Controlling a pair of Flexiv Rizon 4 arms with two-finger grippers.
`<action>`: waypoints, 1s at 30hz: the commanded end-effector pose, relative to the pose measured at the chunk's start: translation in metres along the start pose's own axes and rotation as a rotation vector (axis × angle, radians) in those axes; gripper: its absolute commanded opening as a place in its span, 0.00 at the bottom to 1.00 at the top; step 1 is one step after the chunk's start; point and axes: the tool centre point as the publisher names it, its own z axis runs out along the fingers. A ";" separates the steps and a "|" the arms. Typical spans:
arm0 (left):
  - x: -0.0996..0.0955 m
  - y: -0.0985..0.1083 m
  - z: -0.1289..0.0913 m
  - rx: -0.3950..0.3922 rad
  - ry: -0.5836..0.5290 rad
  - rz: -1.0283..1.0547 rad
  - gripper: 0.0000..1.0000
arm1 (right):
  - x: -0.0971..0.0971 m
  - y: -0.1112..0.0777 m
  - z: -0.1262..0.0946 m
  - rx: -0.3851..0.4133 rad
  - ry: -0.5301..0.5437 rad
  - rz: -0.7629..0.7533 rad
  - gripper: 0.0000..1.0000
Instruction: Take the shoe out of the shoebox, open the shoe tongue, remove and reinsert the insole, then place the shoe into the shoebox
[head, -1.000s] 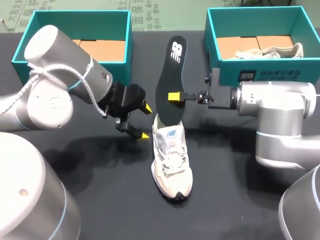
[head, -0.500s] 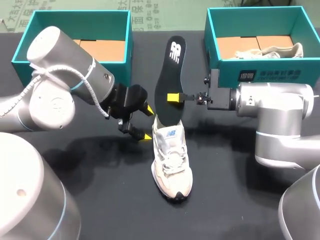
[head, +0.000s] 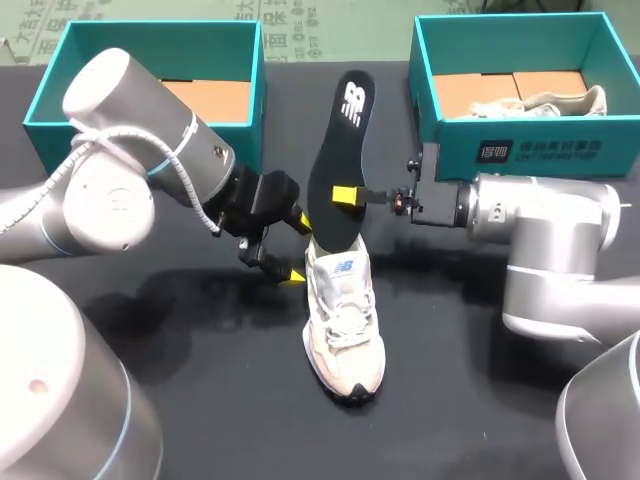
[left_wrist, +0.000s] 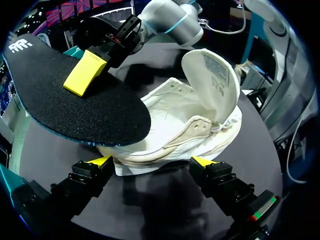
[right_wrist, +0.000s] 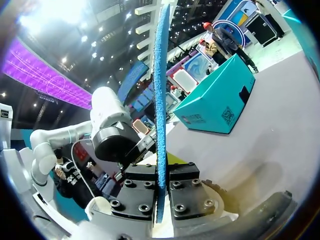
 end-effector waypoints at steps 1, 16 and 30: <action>-0.002 -0.001 0.003 -0.002 0.006 0.002 1.00 | 0.001 -0.008 -0.002 -0.073 -0.002 -0.012 0.00; -0.002 0.001 0.007 0.004 0.023 0.001 1.00 | 0.002 -0.016 -0.004 -0.033 0.015 -0.056 0.00; -0.002 0.001 0.008 0.003 0.034 0.005 1.00 | 0.003 -0.035 -0.009 -0.030 0.032 -0.071 0.00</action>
